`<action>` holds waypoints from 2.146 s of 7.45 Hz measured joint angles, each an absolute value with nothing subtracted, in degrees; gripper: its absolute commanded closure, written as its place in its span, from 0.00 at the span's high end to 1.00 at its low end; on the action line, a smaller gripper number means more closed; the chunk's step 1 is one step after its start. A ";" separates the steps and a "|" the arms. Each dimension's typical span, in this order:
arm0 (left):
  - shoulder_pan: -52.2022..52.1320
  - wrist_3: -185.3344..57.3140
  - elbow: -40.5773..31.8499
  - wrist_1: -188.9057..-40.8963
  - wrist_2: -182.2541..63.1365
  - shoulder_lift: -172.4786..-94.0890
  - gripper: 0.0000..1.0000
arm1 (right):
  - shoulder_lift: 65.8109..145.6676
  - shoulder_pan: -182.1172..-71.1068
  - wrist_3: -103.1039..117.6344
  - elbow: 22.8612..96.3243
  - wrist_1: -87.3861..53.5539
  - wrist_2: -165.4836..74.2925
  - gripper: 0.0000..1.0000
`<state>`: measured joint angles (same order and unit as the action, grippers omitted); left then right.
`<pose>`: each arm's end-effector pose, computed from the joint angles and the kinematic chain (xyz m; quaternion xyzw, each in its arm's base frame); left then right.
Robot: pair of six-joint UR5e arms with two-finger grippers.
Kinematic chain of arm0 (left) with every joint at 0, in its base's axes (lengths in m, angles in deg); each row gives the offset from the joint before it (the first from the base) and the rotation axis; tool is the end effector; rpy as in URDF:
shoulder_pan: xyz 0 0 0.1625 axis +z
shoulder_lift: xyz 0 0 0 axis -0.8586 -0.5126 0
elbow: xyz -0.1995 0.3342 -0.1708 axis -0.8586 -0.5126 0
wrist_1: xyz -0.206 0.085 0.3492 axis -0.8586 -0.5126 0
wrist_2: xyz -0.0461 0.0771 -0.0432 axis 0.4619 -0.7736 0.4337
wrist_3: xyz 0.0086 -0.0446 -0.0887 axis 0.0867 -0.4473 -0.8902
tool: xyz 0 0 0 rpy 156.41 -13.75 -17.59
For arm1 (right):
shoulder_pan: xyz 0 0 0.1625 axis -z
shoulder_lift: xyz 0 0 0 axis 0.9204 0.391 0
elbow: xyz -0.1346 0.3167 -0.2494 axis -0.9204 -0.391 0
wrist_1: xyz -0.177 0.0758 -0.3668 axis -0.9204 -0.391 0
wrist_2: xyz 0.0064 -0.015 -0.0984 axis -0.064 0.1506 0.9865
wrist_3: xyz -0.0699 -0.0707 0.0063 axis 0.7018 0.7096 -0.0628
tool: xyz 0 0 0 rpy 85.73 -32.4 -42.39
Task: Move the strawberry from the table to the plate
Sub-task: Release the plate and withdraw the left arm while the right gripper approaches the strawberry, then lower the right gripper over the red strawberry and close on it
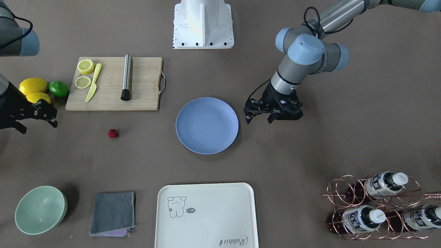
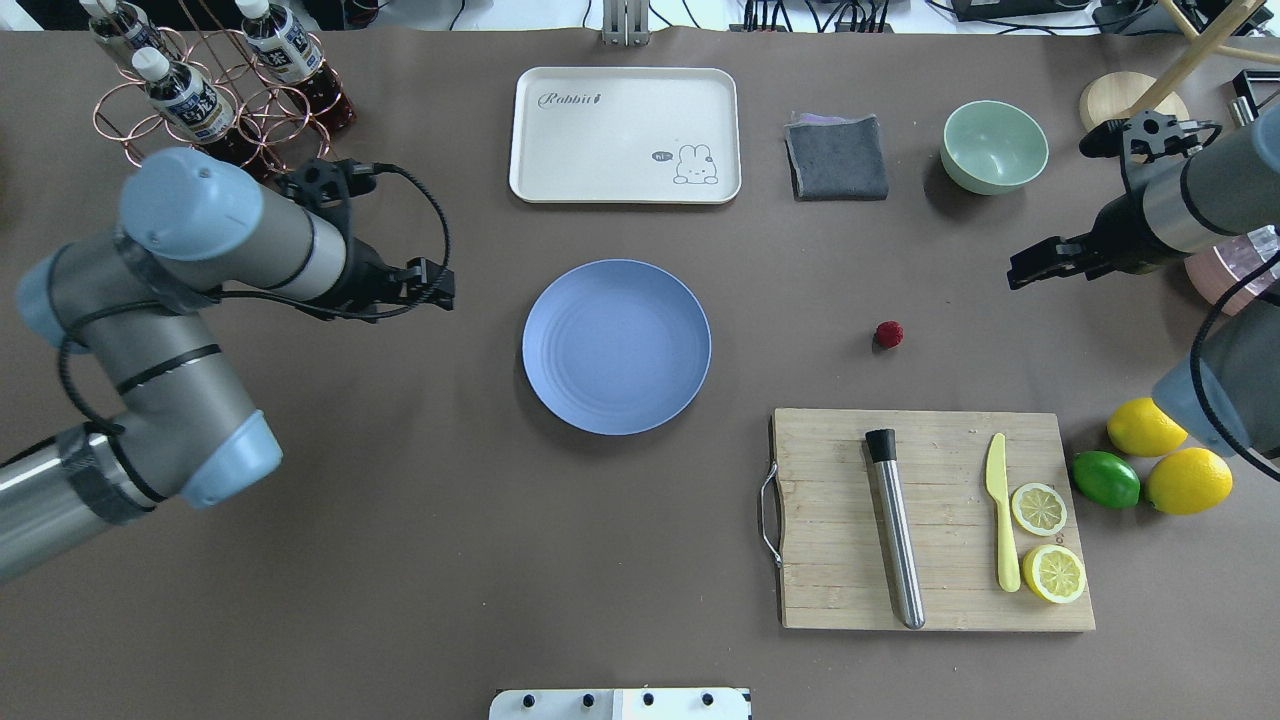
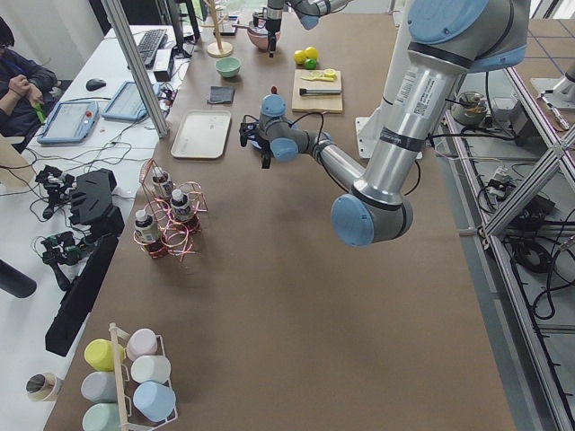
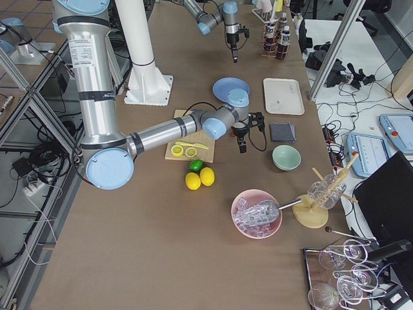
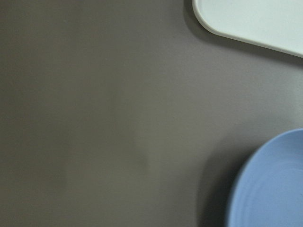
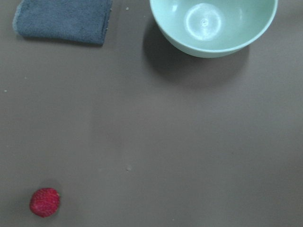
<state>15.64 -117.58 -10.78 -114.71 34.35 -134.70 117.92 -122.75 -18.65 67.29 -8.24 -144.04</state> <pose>0.3934 -0.4985 0.3439 0.0757 0.4817 -0.0652 0.8706 -0.2489 -0.5104 0.4579 0.1039 -0.4063 -0.0293 0.9073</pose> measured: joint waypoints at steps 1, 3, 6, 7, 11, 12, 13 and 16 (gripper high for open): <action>10.99 -110.86 -13.23 -113.74 37.72 -129.86 0.98 | 116.70 -120.92 -21.67 67.45 -8.42 -143.15 1.00; -1.31 -93.47 -14.87 -113.09 45.07 -120.26 0.98 | 114.15 -117.22 -27.19 67.37 -8.64 -141.18 1.00; -20.78 -60.65 -12.97 -102.98 52.72 -113.07 0.98 | 108.55 -112.94 -32.60 66.90 -12.98 -138.50 0.98; -26.00 -51.47 -11.68 -98.90 53.50 -112.38 0.98 | 106.52 -111.31 -34.15 66.50 -14.99 -136.65 0.98; -32.45 -40.82 -8.76 -96.07 54.22 -111.50 0.98 | 104.75 -107.48 -36.32 61.83 -14.51 -131.56 0.96; -32.54 -40.69 -8.82 -96.18 54.24 -111.18 0.98 | 104.95 -107.46 -35.76 61.22 -13.58 -131.36 0.93; -32.56 -40.63 -8.88 -96.25 54.25 -110.90 0.98 | 105.04 -107.46 -35.04 60.78 -13.06 -131.27 0.84; -32.62 -40.62 -9.10 -96.35 54.26 -110.66 0.98 | 105.28 -107.48 -34.95 59.93 -12.70 -130.66 0.77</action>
<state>-32.62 -40.62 -9.10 -96.35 54.26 -110.66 105.28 -107.48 -34.95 59.93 -12.70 -130.66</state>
